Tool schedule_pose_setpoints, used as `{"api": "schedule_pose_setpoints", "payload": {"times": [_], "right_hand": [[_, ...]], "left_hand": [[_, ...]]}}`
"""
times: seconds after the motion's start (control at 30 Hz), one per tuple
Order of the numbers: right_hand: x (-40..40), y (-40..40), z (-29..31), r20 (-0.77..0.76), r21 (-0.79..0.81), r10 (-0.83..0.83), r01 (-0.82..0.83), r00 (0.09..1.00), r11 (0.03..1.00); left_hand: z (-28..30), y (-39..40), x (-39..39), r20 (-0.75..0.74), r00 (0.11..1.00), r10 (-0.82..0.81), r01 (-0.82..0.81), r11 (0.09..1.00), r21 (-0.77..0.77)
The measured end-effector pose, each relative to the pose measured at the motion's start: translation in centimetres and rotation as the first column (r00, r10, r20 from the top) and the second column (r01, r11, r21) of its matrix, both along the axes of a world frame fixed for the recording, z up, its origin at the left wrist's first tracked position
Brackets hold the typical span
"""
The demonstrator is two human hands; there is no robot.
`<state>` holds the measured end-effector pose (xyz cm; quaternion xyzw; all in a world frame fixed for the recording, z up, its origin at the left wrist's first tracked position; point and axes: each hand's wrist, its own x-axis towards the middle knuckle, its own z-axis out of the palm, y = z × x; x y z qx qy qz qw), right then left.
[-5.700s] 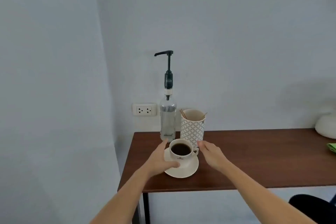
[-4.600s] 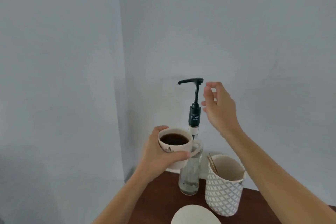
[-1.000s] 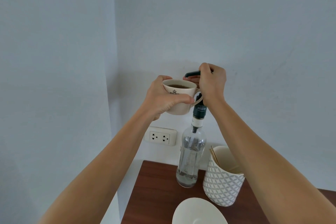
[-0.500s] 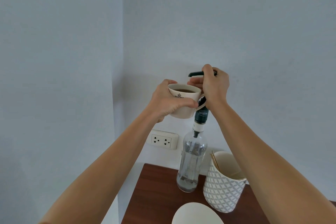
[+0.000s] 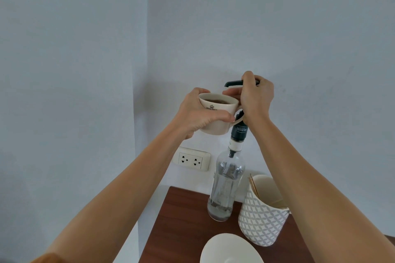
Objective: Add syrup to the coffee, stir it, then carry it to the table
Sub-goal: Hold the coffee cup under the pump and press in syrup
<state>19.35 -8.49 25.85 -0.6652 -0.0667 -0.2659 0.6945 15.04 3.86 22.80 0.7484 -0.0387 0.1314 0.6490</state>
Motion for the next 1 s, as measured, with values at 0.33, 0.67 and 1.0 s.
{"api": "schedule_pose_setpoints", "payload": {"times": [0.33,0.67,1.0], "right_hand": [[0.3,0.0,-0.4,0.011,-0.021,-0.003,0.003,1.0,1.0],[0.6,-0.2,-0.5,0.019,-0.044,0.001,0.0,1.0,0.999],[0.5,-0.5,-1.0,0.026,-0.084,0.026,-0.024,0.999,0.996]], "left_hand": [[-0.4,0.2,0.3,-0.023,1.0,-0.006,0.006,1.0,-0.012],[-0.3,0.2,0.3,-0.011,1.0,-0.013,0.013,1.0,-0.004],[-0.6,0.0,-0.1,0.011,1.0,-0.01,0.01,1.0,-0.001]]}}
